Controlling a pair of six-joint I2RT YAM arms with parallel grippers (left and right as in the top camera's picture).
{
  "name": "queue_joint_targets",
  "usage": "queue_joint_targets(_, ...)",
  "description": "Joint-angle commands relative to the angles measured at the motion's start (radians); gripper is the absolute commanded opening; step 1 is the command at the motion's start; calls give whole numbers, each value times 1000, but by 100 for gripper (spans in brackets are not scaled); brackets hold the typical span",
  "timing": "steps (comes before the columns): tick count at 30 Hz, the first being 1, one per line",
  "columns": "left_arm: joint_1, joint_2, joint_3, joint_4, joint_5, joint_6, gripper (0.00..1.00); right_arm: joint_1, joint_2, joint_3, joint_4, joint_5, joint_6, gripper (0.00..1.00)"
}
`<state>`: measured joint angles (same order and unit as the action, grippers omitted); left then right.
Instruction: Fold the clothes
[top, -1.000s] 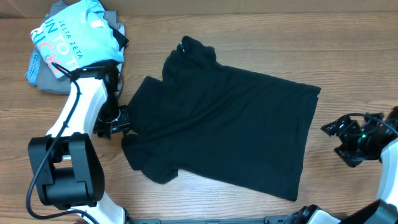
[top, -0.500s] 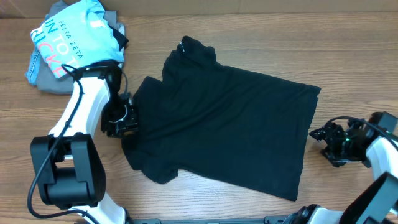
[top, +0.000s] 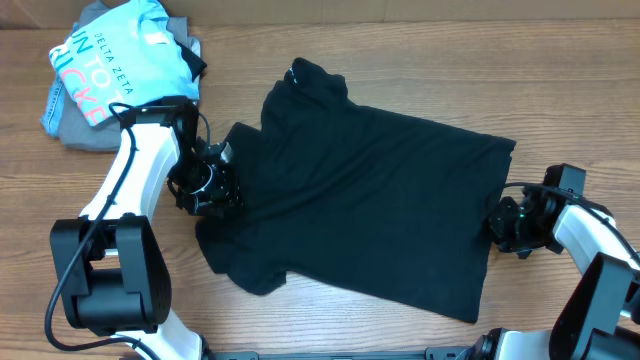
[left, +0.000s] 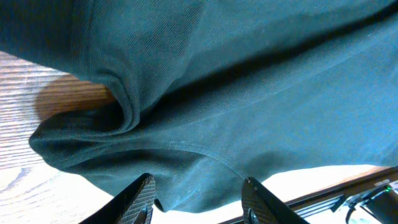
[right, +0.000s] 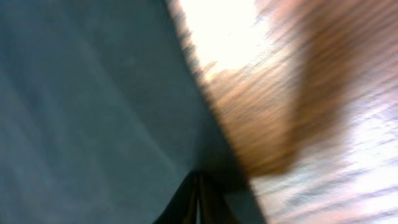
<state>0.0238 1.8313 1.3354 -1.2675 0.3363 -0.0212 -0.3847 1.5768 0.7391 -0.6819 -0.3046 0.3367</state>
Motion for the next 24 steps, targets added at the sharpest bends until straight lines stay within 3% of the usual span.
queue_joint_targets(1, -5, 5, 34, -1, 31, 26, 48, -40, 3, 16, -5, 111, 70, 4)
queue_joint_targets(10, -5, 5, 81, -3, 32, 26, 48, -141, 3, 99, -35, 94, 74, 6)
queue_joint_targets(12, -6, 5, 90, -3, 35, 26, 48, -137, 3, 98, -31, -11, 3, 56)
queue_joint_targets(13, -6, 5, 93, -3, 41, 26, 49, -130, 3, 98, -36, -32, -13, 68)
queue_joint_targets(16, -6, 5, 95, -2, 58, 26, 49, -97, 3, 90, -48, -29, -27, 79)
queue_joint_targets(18, -6, 5, 95, -3, 57, 26, 49, -70, 5, 74, -33, -27, -26, 78)
queue_joint_targets(24, -6, 5, 98, -4, 86, 26, 49, -5, 51, 26, 23, 19, 31, 60)
